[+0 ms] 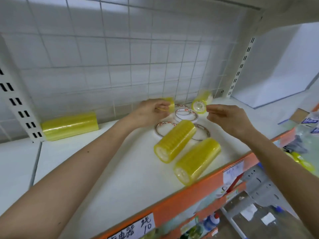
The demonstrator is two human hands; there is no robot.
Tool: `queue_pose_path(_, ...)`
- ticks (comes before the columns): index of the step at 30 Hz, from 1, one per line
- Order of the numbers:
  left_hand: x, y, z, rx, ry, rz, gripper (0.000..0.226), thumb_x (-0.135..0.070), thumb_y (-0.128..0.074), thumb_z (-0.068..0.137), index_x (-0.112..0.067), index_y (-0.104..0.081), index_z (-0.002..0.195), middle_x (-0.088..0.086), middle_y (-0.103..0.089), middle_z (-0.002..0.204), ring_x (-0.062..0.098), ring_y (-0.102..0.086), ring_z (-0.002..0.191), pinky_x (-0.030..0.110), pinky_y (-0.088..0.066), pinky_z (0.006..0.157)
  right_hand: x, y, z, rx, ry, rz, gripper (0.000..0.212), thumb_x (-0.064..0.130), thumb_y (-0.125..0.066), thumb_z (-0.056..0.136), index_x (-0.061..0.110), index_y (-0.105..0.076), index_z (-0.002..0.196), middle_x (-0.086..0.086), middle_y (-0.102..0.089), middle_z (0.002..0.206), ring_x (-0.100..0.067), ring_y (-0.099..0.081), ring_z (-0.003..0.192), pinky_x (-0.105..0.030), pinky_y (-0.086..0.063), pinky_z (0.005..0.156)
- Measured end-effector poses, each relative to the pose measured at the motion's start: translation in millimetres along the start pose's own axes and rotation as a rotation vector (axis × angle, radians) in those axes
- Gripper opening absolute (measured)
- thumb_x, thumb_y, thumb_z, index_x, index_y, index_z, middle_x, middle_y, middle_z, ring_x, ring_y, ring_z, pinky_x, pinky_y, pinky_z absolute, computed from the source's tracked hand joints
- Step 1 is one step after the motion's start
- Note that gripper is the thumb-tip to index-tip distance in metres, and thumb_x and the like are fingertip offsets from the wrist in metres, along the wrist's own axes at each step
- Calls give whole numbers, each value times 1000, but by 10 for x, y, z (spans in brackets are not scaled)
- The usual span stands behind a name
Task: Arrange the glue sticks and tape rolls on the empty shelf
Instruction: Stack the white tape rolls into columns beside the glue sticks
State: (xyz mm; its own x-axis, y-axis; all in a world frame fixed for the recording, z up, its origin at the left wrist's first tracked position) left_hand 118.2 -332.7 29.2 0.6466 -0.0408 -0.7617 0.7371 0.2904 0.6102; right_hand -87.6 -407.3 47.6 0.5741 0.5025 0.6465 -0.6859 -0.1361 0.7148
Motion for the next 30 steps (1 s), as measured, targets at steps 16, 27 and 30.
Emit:
queue_pose_path(16,182,-463,481,140,112,74,36,-6,-67,80,-12,-61,116,-1,-62,99,-12,-58,77,2,-43,77,-438,-730,660,396,289,-166,36,14,-69,78,13,-64,113,-10,-61,123,-21,-52,120,-28,-37,102)
queue_pose_path(27,429,-273,256,108,131,171,34,-17,-69,81,-18,-63,114,-6,-62,101,4,-58,96,5,-42,86,-312,-557,685,177,238,-139,23,17,-66,80,19,-69,103,2,-70,105,-6,-59,93,-13,-37,79)
queue_pose_path(30,449,-199,161,136,81,246,33,-16,-69,80,-16,-65,113,-8,-64,101,5,-59,97,10,-43,87,-171,-460,649,114,265,-118,24,17,-67,80,18,-68,104,1,-70,103,-3,-56,89,-12,-36,78)
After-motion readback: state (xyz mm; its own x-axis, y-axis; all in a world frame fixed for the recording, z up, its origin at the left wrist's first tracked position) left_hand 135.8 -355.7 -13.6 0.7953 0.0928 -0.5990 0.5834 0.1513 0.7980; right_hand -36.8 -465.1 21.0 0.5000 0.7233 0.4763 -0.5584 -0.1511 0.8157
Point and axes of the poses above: each hand's wrist, its own z-axis towards the middle knuckle, its own y-axis out of the back of the hand, x = y × z, the point moved 8 cm from there along z, towards the middle knuckle
